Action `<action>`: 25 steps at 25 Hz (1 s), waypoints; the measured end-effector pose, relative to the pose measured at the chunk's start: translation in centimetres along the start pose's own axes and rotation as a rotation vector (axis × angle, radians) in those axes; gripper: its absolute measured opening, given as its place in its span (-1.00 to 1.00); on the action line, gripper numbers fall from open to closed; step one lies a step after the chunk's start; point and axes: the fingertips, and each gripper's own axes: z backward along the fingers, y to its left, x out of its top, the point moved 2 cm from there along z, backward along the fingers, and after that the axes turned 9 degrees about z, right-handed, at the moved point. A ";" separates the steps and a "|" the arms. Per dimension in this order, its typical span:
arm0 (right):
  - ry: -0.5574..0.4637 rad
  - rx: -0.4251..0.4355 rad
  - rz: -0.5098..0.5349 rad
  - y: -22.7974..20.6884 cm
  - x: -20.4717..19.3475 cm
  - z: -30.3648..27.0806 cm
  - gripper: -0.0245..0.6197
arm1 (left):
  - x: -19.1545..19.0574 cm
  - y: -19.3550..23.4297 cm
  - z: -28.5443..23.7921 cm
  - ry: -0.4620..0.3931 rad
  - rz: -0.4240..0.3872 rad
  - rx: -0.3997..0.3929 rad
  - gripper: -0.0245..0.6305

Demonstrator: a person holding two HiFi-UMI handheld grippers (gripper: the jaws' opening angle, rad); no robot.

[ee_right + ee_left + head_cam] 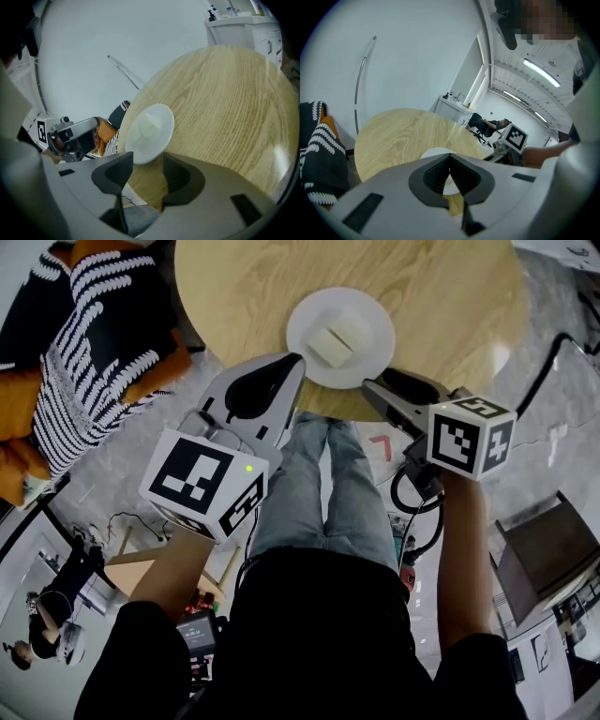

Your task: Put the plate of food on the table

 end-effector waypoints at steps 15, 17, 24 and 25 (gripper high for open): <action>-0.001 -0.275 0.165 -2.2 -1.4 -0.3 -0.90 | 2.1 -2.0 3.5 -0.061 -0.023 0.051 -0.90; -0.026 -0.293 0.165 -2.8 -1.1 -0.2 -0.90 | 3.1 -2.4 3.9 -0.075 -0.033 0.043 -0.90; -0.022 -0.317 0.182 -2.4 -1.2 -0.1 -0.90 | 4.7 -3.2 6.8 -0.119 -0.041 0.070 -0.90; -0.060 -0.305 0.152 -1.9 -0.8 0.4 -0.90 | 5.0 -3.3 7.3 -0.127 -0.040 0.073 -0.90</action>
